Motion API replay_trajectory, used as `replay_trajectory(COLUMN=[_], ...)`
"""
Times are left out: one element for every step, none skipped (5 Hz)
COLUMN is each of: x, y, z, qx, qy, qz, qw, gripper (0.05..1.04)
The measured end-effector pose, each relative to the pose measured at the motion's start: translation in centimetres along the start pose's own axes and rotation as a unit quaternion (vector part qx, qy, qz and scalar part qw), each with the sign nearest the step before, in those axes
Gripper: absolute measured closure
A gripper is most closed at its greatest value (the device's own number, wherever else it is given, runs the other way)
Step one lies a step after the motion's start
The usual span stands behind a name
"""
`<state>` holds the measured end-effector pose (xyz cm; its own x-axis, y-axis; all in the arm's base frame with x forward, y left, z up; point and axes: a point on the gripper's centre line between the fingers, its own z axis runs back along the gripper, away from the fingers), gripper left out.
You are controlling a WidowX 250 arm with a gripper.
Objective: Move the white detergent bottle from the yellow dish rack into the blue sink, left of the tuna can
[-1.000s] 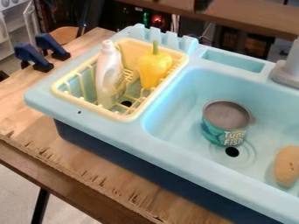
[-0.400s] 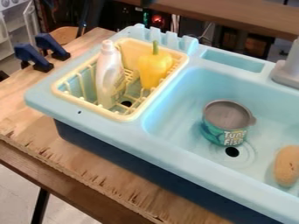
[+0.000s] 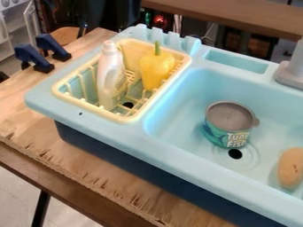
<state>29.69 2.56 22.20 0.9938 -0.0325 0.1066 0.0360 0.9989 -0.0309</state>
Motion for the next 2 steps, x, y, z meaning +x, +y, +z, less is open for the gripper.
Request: replay_trajectory(x=[0.3, 0.4], y=[0.5, 0.6], z=[-1.3, -2.5], qx=[0.009, 0.019], qy=[0.004, 0.031], qz=[-0.010, -0.018], qw=[0.9999, 0.9992], gripper=[0.081, 0.081])
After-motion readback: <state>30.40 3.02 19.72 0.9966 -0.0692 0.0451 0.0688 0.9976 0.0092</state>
